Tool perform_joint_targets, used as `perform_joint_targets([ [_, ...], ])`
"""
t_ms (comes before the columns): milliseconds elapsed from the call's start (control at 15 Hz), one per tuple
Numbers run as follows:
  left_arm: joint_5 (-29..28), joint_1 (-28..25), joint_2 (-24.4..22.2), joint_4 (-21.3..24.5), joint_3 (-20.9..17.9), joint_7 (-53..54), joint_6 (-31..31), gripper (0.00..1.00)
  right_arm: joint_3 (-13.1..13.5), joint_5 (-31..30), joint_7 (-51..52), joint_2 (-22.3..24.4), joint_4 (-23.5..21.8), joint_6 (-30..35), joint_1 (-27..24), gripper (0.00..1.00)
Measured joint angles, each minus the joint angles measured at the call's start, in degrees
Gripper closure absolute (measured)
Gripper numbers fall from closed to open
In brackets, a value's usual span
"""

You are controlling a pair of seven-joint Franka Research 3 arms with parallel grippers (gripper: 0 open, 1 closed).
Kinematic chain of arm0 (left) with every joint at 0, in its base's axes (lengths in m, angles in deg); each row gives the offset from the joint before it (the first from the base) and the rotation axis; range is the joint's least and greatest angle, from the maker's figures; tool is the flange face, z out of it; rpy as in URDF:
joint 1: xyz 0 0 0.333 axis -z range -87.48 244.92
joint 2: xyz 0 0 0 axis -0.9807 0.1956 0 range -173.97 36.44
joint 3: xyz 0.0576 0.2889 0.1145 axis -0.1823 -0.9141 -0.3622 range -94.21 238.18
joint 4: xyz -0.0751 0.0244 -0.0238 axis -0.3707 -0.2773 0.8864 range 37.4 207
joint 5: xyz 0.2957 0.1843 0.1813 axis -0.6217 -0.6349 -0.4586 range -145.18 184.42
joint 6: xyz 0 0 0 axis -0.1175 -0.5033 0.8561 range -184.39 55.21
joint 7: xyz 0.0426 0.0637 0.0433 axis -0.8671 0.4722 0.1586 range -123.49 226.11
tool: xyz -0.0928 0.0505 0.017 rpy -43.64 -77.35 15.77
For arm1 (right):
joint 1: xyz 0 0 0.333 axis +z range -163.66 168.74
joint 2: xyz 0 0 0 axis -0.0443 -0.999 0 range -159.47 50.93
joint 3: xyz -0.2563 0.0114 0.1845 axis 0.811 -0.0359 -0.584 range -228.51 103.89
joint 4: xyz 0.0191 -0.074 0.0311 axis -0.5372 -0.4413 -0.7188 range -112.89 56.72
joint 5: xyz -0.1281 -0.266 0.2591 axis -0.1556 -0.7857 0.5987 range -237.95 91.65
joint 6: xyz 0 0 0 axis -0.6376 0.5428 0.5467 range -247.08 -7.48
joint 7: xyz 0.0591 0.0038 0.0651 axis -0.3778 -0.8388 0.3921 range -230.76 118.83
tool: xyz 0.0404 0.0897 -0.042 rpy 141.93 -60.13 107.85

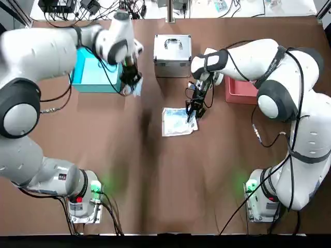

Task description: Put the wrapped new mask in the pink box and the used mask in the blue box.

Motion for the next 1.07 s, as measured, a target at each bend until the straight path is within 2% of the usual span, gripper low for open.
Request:
perform_joint_targets([
  [67, -0.04, -4.12, -0.92, -5.16, -0.05, 4.10, 5.01, 0.98, 0.01, 0.05, 0.00, 0.00, 0.12, 0.40, 0.06, 0.77],
  [200, -0.16, -8.46, -0.93, -8.42, -0.19, 8.87, 6.81, 0.98, 0.33, 0.06, 0.00, 0.01, 0.41, 2.30, 0.03, 0.93],
  [267, -0.82, -10.57, -0.87, -9.08, -0.27, 11.45, 6.98, 0.98, 0.74, 0.06, 0.00, 0.03, 0.78, 3.66, -0.05, 0.99],
  [400, -3.34, -14.93, -0.57, -9.54, -0.33, 16.02, 6.93, 0.98, 3.35, -0.32, 0.06, 0.28, 2.33, 7.17, -0.34, 0.99],
  [600, -6.27, -20.39, 0.81, -9.66, -0.41, 22.24, 5.13, 0.98, 11.28, -7.19, 0.44, 2.69, 6.90, 18.70, -1.25, 0.99],
  [800, -8.17, -23.49, 4.32, -9.69, -0.46, 24.85, -0.72, 0.98, 19.46, -12.56, 1.94, 7.14, 11.75, 31.04, -2.30, 0.99],
  [933, -9.61, -24.37, 7.73, -9.70, -0.49, 25.00, -4.82, 0.98, 24.93, -13.75, 4.26, 9.39, 15.42, 36.53, -2.53, 0.99],
  [1067, -11.51, -25.38, 11.14, -9.82, -0.53, 24.99, -8.24, 0.97, 29.92, -15.19, 7.51, 10.29, 19.17, 38.92, -3.46, 0.99],
])
